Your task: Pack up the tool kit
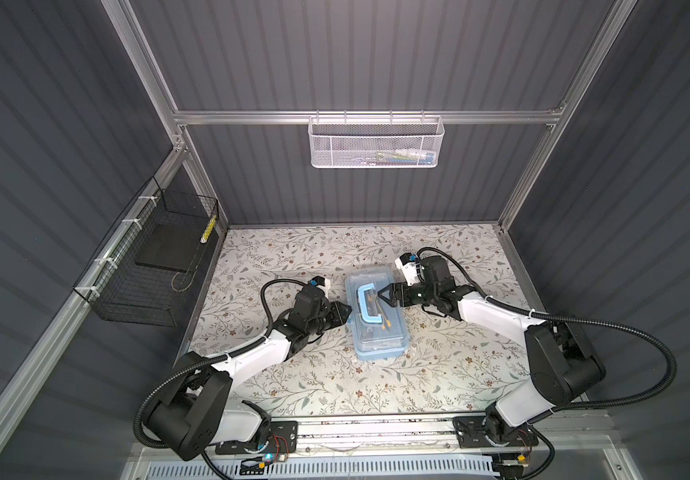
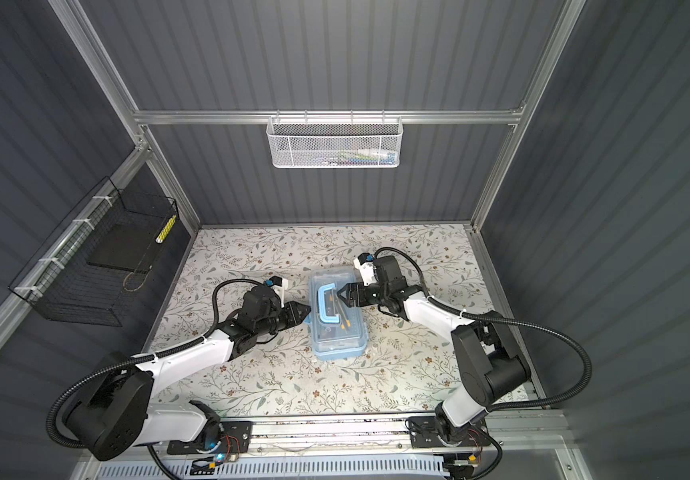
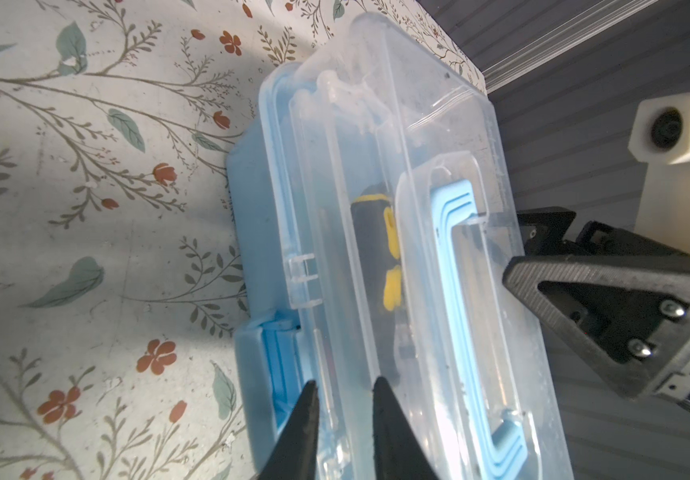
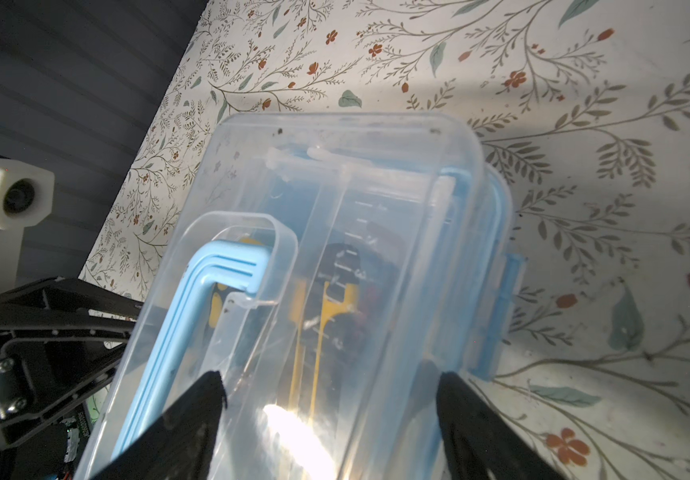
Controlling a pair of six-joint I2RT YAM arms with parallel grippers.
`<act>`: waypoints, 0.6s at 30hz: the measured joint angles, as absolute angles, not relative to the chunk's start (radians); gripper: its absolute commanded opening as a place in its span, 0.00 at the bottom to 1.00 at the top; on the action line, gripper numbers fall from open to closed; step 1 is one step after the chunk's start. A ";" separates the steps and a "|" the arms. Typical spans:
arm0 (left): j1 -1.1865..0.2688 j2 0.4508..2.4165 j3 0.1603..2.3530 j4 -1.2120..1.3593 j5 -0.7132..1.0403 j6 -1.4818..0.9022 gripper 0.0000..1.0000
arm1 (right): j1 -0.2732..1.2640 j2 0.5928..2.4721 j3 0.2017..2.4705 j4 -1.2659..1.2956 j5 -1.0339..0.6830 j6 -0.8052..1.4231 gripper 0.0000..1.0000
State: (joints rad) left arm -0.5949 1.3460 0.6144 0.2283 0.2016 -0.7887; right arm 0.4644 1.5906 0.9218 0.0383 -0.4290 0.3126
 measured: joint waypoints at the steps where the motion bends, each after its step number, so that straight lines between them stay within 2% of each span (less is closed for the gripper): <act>1: -0.595 1.346 0.614 0.228 0.202 -0.788 0.23 | 0.464 1.591 0.922 0.039 -0.429 0.313 0.81; 3: -0.597 1.341 0.622 0.197 0.191 -0.773 0.23 | 0.464 1.591 0.922 0.038 -0.429 0.313 0.81; 5: -0.604 1.317 0.645 0.123 0.157 -0.744 0.32 | 0.464 1.590 0.921 0.039 -0.429 0.313 0.81; 7: -0.604 1.269 0.673 0.046 0.115 -0.710 0.35 | 0.464 1.590 0.921 0.040 -0.429 0.312 0.81; 10: -0.606 1.187 0.712 -0.025 0.053 -0.670 0.35 | 0.464 1.590 0.918 0.045 -0.430 0.313 0.81; 12: -0.600 1.155 0.729 -0.044 0.027 -0.653 0.22 | 0.464 1.588 0.914 0.052 -0.430 0.313 0.81; 14: -0.587 1.155 0.730 -0.048 0.017 -0.641 0.04 | 0.464 1.586 0.910 0.056 -0.430 0.314 0.81; 15: -0.580 1.165 0.724 -0.047 0.017 -0.642 0.00 | 0.464 1.586 0.910 0.057 -0.430 0.313 0.81; 18: -0.567 1.213 0.688 -0.046 0.018 -0.643 0.00 | 0.464 1.586 0.910 0.056 -0.430 0.313 0.81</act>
